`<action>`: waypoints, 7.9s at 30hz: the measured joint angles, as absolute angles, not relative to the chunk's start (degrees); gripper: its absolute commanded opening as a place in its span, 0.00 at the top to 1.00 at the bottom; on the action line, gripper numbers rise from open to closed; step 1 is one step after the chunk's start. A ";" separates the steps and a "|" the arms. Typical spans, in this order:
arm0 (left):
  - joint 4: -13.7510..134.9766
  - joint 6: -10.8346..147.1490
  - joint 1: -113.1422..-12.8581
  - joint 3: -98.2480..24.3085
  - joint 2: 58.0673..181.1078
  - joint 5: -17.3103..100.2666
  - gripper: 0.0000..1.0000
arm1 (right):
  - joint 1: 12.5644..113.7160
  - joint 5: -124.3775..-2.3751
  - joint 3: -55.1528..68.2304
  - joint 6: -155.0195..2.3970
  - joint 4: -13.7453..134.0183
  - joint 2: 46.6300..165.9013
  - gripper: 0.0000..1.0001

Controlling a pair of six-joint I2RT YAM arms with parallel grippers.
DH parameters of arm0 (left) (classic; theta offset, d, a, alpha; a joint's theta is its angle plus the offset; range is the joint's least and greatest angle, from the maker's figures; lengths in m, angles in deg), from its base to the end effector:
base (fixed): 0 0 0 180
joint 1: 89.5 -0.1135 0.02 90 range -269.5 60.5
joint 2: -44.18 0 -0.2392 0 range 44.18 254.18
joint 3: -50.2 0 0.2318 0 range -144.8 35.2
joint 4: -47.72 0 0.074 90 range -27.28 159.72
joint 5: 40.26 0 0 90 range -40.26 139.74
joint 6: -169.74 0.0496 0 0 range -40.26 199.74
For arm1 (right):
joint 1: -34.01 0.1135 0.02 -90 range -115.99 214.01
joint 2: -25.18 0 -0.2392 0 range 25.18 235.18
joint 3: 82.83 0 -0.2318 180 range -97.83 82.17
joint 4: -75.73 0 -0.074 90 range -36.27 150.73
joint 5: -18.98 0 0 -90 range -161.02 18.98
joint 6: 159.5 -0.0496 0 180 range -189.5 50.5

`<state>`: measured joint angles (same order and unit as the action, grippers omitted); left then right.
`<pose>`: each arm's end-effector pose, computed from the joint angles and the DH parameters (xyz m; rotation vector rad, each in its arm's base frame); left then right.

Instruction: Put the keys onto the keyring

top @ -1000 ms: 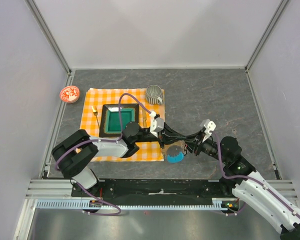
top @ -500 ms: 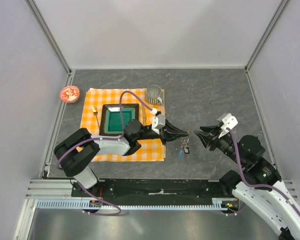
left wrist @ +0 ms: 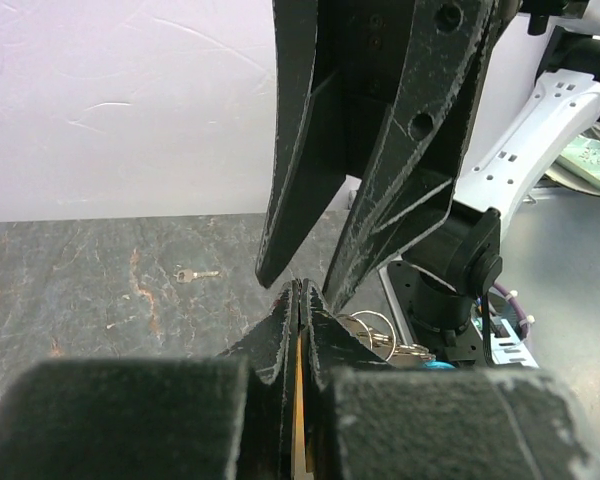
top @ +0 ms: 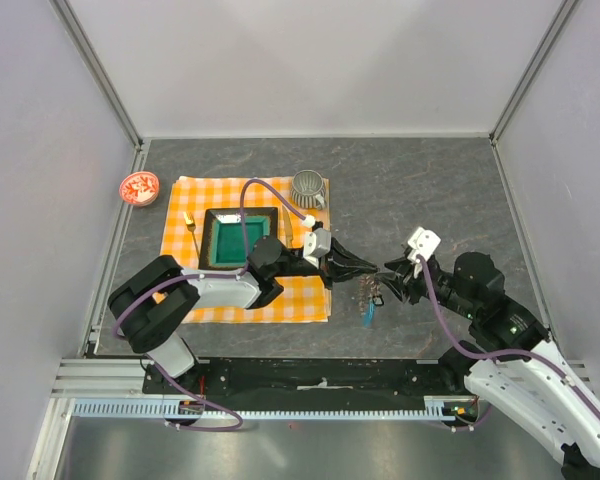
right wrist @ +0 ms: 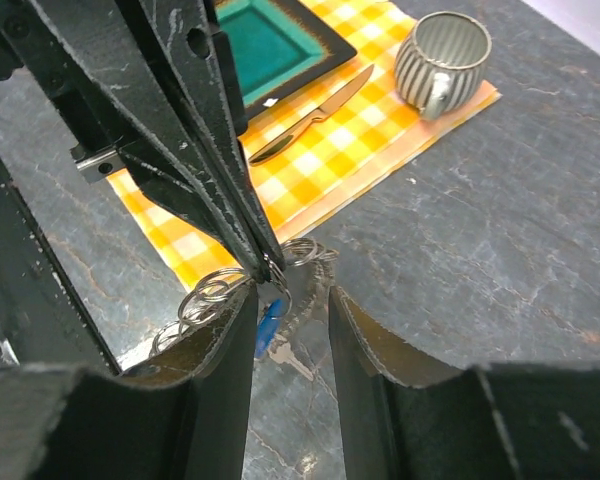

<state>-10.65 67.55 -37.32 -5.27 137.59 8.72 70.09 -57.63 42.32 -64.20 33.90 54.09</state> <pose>0.1714 -0.2739 0.2487 1.0750 0.9578 -1.3735 0.1037 0.0898 0.2971 -0.8176 1.6947 0.5877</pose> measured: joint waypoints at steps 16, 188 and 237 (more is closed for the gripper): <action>-10.69 66.87 -38.54 -4.92 137.32 4.42 0.98 | 70.15 -51.27 42.38 -59.54 35.21 57.92 0.67; -9.51 65.34 -52.40 -10.49 146.79 1.14 0.98 | 55.42 -48.76 60.33 -88.37 88.48 76.54 0.57; -10.34 59.49 -52.53 -14.27 146.79 -12.98 0.98 | 48.78 -23.77 61.68 -87.63 98.42 83.47 1.00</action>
